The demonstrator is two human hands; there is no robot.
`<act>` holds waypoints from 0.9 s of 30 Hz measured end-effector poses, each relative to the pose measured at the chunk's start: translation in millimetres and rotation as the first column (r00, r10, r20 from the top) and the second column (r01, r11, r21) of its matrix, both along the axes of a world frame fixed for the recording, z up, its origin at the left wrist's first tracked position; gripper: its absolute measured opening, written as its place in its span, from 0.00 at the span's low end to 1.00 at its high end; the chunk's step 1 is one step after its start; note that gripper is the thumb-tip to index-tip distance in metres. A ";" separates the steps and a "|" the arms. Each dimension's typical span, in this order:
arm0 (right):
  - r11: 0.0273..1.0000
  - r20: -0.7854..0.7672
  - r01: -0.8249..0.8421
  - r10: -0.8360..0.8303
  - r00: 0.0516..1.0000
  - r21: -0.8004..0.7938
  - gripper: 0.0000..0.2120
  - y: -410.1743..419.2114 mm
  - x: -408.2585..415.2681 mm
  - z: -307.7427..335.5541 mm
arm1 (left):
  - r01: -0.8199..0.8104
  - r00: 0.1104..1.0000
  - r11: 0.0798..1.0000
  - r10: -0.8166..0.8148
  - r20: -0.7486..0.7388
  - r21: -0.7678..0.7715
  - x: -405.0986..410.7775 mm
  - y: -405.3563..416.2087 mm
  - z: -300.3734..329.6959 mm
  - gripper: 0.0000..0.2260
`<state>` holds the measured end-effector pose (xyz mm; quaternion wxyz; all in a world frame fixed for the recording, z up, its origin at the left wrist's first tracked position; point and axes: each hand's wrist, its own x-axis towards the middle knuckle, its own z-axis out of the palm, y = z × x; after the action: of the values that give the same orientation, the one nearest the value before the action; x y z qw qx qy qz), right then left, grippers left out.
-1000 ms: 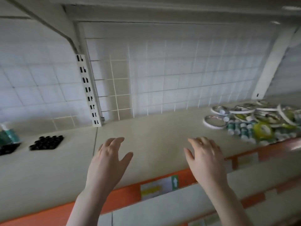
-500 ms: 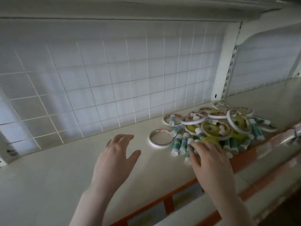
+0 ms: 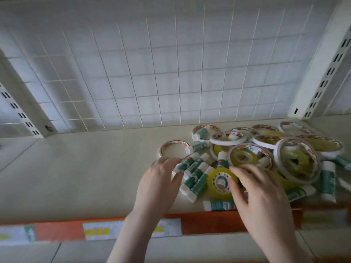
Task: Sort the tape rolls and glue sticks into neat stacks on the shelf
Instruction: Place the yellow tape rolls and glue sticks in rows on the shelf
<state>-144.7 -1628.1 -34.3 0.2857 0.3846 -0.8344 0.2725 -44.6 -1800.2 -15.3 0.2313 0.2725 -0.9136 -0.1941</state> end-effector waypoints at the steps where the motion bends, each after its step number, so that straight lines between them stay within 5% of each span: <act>1: 1.000 0.000 -0.024 0.024 1.000 -0.007 0.12 1.6 -1.1 -1.2 | -0.015 1.000 1.000 0.015 0.009 0.005 -0.4 3.2 -0.3 0.14; 21: 0.987 -0.058 -0.144 0.140 0.988 -0.068 0.17 -8.5 0.1 -3.1 | -0.021 0.987 0.999 0.025 0.161 -0.026 15.7 -12.1 3.8 0.17; 27: 0.990 -0.073 -0.118 0.113 0.991 -0.074 0.08 -12.6 -0.5 3.2 | 0.055 0.980 0.998 -0.051 0.193 -0.017 -2.3 -19.0 14.1 0.14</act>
<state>-145.2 -1640.6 -31.1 0.3126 0.4300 -0.7892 0.3076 -46.9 -1819.2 -1.2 0.1396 0.2629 -0.9407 -0.1625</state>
